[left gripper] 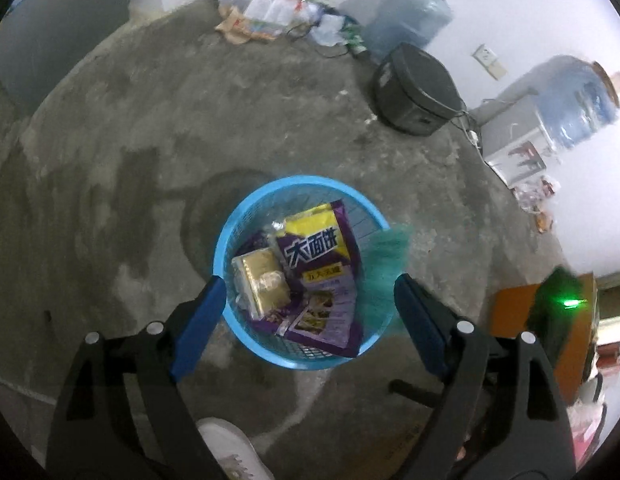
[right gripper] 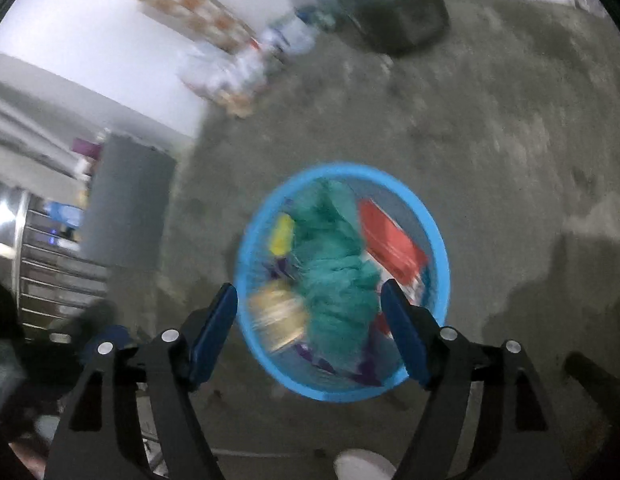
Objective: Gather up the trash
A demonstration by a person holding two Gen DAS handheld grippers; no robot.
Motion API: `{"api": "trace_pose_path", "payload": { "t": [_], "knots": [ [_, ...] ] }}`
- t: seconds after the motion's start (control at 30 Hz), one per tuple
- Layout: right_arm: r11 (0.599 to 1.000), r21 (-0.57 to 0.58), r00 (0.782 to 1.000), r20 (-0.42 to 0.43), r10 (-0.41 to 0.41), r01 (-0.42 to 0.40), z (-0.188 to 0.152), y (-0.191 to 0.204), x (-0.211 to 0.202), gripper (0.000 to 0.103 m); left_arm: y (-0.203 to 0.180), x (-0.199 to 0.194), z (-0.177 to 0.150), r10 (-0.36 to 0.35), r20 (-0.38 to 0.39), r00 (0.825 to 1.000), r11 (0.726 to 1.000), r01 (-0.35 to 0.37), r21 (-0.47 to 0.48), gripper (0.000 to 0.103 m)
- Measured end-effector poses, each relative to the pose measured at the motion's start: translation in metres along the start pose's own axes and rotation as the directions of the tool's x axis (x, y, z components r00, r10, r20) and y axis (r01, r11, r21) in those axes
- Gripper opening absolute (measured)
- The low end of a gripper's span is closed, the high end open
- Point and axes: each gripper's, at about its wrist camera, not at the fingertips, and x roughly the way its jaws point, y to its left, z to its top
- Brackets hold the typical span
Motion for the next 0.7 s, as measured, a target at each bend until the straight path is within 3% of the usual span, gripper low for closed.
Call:
{"api": "trace_pose_path", "payload": {
  "t": [0.2, 0.43, 0.57, 0.7],
  "knots": [
    [0.999, 0.049, 1.000, 0.002, 0.008, -0.008, -0.004, -0.024, 0.007, 0.072, 0.000, -0.025, -0.006, -0.026, 0.047, 0.999, 0.999, 0.025, 0.039, 0.081],
    [0.999, 0.033, 0.999, 0.046, 0.015, -0.017, -0.004, -0.021, -0.015, 0.072, -0.005, -0.078, -0.011, -0.027, 0.150, 0.988, 0.997, 0.015, 0.081, 0.081],
    [1.000, -0.012, 0.997, 0.078, 0.010, -0.009, -0.013, -0.003, -0.036, 0.072, -0.003, -0.118, -0.022, -0.036, 0.208, 0.977, 0.995, 0.017, 0.094, 0.081],
    [0.993, -0.114, 0.990, 0.139, 0.017, -0.001, -0.031, 0.032, -0.073, 0.072, 0.000, -0.178, -0.043, -0.063, 0.296, 0.953, 0.992, 0.027, 0.123, 0.082]
  ]
}}
